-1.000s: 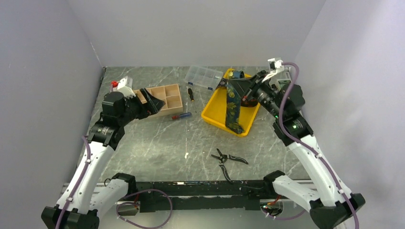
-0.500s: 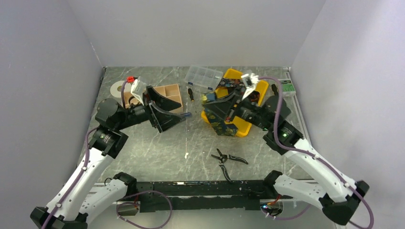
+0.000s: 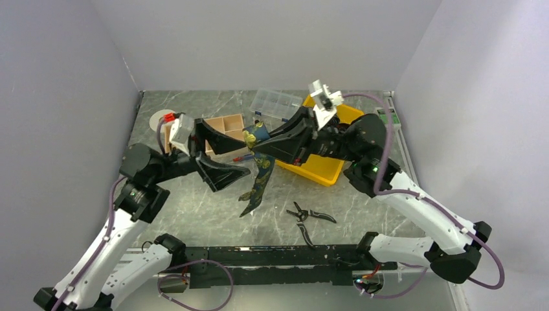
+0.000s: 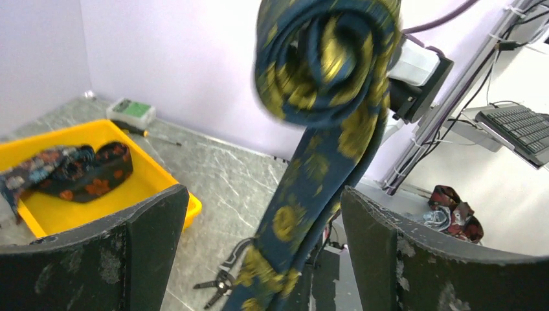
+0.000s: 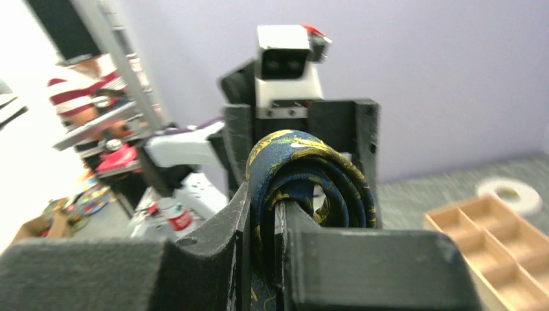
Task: Roll the ties
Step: Place the tie at the center of the board.
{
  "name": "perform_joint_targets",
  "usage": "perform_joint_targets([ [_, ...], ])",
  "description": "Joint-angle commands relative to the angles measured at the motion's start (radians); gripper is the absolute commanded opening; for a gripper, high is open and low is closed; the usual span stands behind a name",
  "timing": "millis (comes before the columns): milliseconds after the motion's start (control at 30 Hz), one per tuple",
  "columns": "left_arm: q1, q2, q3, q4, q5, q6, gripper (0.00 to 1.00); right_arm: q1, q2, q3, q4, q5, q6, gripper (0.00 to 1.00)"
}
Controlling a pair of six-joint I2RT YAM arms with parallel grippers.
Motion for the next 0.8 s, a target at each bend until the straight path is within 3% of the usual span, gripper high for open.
perform_joint_targets([
  [0,-0.003,-0.051,0.074,0.039,0.026,0.058,0.94,-0.017,-0.001,0.13,0.168,-0.292,0.091,0.0],
  [133,-0.004,-0.043,0.073,0.085,0.116,0.018,0.94,-0.038,0.0,0.06,0.285,-0.407,0.208,0.0],
  [267,-0.004,-0.038,0.045,0.212,0.141,-0.056,0.94,-0.065,0.009,-0.019,0.529,-0.495,0.39,0.0],
  [400,-0.005,-0.015,0.077,0.239,0.125,-0.065,0.93,-0.067,0.013,-0.042,0.54,-0.502,0.409,0.0],
  [533,-0.005,0.03,0.104,0.227,0.18,-0.027,0.9,-0.067,0.042,-0.076,0.663,-0.496,0.52,0.0],
  [667,-0.006,0.02,0.047,0.272,0.173,-0.011,0.91,-0.067,0.072,-0.098,0.733,-0.481,0.592,0.0],
  [767,-0.01,-0.017,-0.005,0.278,0.109,0.051,0.92,-0.068,0.1,-0.144,0.879,-0.471,0.692,0.0],
])
